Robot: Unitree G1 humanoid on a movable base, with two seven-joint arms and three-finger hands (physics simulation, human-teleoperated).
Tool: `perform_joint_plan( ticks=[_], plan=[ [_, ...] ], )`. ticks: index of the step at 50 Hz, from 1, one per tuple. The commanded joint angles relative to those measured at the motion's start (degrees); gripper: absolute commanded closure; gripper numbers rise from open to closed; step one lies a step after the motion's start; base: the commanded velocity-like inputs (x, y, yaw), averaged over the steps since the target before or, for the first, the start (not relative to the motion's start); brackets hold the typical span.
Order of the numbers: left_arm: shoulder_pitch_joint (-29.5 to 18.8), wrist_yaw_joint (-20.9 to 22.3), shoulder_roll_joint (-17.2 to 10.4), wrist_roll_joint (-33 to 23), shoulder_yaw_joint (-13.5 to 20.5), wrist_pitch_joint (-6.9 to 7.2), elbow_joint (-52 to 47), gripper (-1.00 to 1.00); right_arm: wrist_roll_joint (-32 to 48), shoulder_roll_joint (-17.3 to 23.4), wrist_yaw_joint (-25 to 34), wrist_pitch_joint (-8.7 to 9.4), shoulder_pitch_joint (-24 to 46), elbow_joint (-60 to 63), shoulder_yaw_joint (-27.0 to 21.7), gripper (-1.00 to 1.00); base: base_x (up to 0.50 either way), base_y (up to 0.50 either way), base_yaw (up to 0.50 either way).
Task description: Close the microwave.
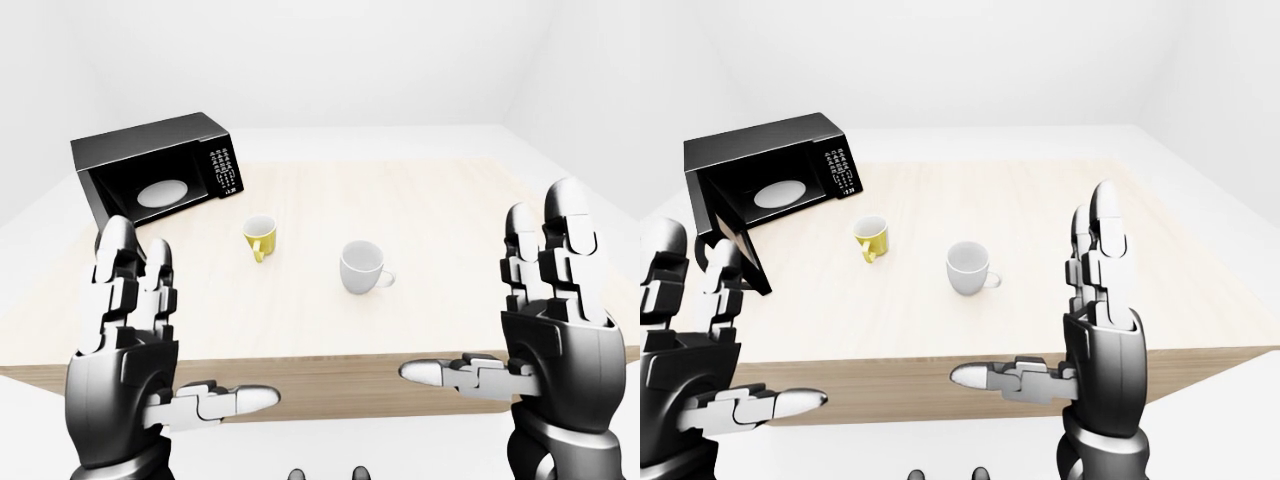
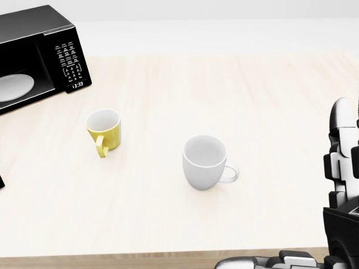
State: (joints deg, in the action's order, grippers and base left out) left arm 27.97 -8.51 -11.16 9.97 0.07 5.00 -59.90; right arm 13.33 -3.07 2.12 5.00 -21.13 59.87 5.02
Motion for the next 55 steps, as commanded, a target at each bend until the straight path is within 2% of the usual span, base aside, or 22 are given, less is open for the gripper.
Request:
perform_joint_plan(
  ticks=[1,6,26,55],
  plan=[
    [1.16,-1.18,-1.63,1.17,-0.59,0.00,-0.09,-1.00,1.22,-0.16,-0.02,0.00,-0.20,0.13,0.39,-1.00,0.00,0.00,0.00],
    [1.12,-2.08,-2.94,2.10,-0.79,0.00,-0.09,-1.00,1.42,-0.11,0.10,0.00,-0.36,0.13,0.36,-1.00,0.00,0.00,0.00],
    [1.06,-4.88,-6.82,5.40,-1.35,0.00,-0.09,-1.00,3.09,-0.24,0.03,0.00,-0.59,0.13,0.80,-1.00,0.00,0.50,0.00],
    [1.02,-4.32,-6.31,5.17,-1.22,0.00,-0.09,-1.00,3.56,1.10,-1.19,0.00,-1.27,0.13,2.25,-1.00,0.00,0.50,0.00]
  ],
)
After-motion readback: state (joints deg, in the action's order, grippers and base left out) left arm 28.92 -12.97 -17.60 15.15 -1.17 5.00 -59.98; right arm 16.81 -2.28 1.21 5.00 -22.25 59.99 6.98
